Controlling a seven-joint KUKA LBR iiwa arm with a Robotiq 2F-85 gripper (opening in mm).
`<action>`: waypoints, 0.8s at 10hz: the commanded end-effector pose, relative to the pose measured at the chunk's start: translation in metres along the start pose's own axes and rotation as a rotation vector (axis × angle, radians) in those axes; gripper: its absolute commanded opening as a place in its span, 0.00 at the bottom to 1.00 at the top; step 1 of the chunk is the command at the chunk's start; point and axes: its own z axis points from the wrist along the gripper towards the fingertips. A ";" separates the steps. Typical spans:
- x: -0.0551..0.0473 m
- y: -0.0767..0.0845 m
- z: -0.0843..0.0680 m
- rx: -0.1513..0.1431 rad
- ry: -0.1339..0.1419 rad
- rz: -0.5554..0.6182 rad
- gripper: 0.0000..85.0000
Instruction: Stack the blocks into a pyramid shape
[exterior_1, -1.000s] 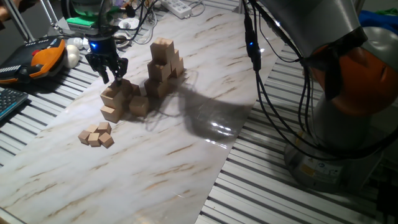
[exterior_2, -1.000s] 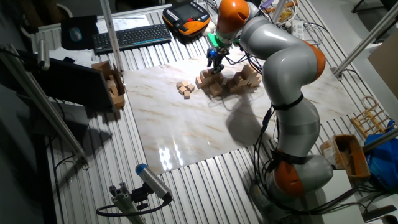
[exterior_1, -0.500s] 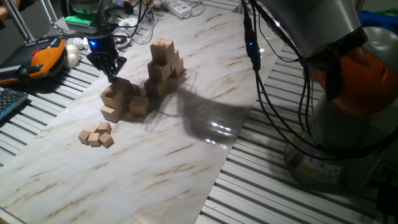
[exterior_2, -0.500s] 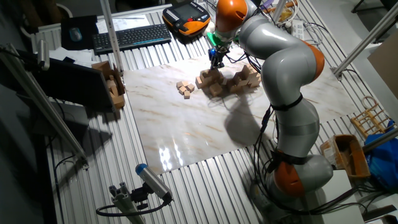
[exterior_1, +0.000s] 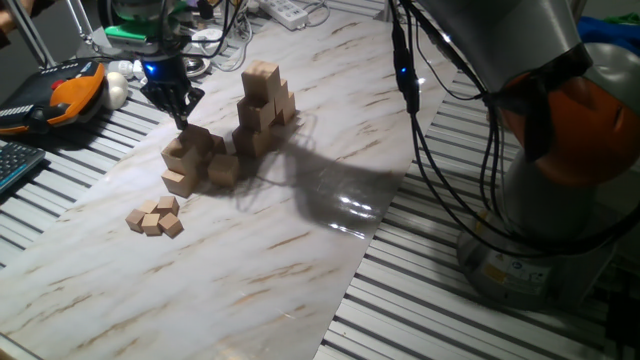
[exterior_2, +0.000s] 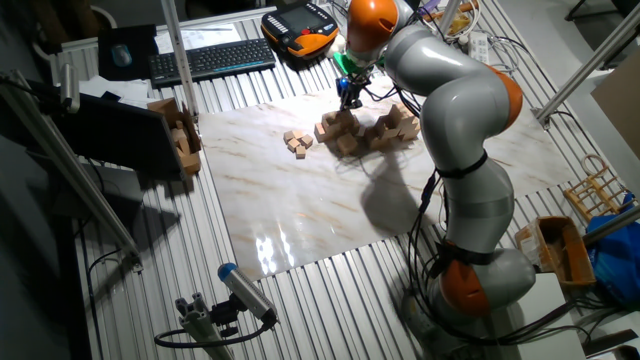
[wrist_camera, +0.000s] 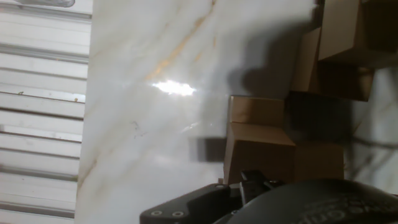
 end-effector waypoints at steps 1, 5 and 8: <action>0.000 0.000 0.000 -0.003 -0.006 -0.007 0.00; 0.000 0.000 0.001 -0.006 -0.008 -0.017 0.00; -0.001 0.000 0.002 -0.005 0.000 -0.017 0.00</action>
